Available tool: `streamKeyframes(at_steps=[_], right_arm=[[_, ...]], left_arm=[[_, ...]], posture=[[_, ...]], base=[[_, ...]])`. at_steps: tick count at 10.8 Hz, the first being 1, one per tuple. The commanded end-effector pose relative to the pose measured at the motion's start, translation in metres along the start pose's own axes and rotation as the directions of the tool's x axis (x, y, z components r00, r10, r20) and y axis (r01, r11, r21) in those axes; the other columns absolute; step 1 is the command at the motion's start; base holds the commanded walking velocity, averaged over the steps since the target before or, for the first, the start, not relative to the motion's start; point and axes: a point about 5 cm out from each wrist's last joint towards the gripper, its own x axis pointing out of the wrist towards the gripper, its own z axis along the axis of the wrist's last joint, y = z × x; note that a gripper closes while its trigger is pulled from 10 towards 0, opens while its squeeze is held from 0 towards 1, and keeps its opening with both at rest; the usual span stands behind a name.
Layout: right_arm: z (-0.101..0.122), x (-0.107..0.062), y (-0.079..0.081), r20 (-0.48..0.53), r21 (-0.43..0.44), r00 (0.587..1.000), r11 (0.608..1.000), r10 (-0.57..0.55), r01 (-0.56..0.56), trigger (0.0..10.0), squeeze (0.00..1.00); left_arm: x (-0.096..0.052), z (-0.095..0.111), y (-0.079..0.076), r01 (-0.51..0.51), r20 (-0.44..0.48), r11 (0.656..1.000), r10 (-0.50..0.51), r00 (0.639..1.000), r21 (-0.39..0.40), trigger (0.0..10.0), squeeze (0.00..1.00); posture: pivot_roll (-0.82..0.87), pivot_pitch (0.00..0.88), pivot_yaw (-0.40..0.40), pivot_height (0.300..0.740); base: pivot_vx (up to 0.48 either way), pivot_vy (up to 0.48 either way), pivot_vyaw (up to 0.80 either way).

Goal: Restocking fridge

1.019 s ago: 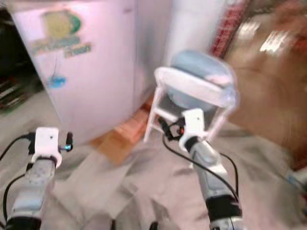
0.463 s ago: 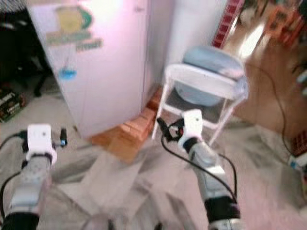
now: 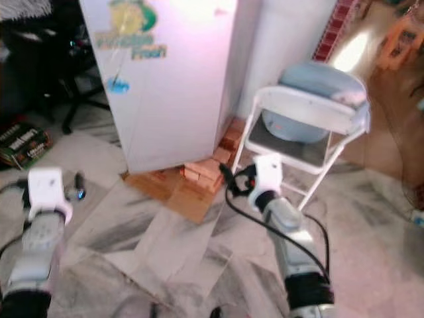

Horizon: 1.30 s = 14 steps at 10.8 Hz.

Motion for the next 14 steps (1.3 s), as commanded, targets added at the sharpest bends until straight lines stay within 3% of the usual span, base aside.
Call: streamKeyframes(at_steps=[1, 4, 6, 10, 11, 14], right_arm=[[0.004, 0.001, 0.004, 0.017, 0.001, 1.0, 1.0, 0.014, -0.014, 10.0, 0.0], [0.004, 0.0, 0.003, 0.013, 0.001, 1.0, 1.0, -0.001, 0.001, 10.0, 0.0], [0.003, -0.001, 0.001, 0.011, 0.0, 1.0, 1.0, -0.012, 0.012, 10.0, 0.0], [-0.001, -0.007, 0.0, 0.011, 0.0, 1.0, 1.0, -0.023, 0.023, 10.0, 0.0], [-0.001, -0.006, 0.0, 0.011, 0.0, 1.0, 1.0, -0.023, 0.023, 10.0, 0.0], [0.001, -0.003, 0.001, 0.018, -0.003, 1.0, 1.0, -0.023, 0.023, 10.0, 0.0]], left_arm=[[0.001, 0.0, 0.009, -0.026, -0.01, 0.999, 0.026, 1.0, -0.018, 10.0, 0.0], [0.004, -0.001, 0.011, -0.017, -0.034, 1.0, 0.016, 0.999, -0.008, 10.0, 0.0], [0.005, 0.004, 0.014, -0.009, -0.009, 1.0, 0.009, 1.0, -0.021, 10.0, 0.0], [-0.002, 0.015, 0.0, 0.083, 0.062, 0.996, -0.081, 0.995, -0.02, 10.0, 0.0], [-0.001, 0.013, -0.002, 0.059, 0.056, 0.996, -0.055, 0.997, -0.061, 10.0, 0.0], [-0.003, 0.011, -0.007, 0.072, 0.042, 0.995, -0.069, 0.997, -0.062, 10.0, 0.0]], posture=[[0.15, 0.074, -0.078, 0.74], [0.15, 0.073, -0.076, 0.74], [0.15, 0.075, -0.073, 0.74], [0.15, 0.074, -0.069, 0.74], [0.15, 0.074, -0.07, 0.74], [0.15, 0.074, -0.07, 0.74]], base=[[0.0, 0.48, 0.0], [0.0, 0.469, 0.0], [0.0, 0.476, -0.8], [0.0, 0.472, -0.8], [0.0, 0.45, -0.45], [0.0, 0.471, -0.14]])
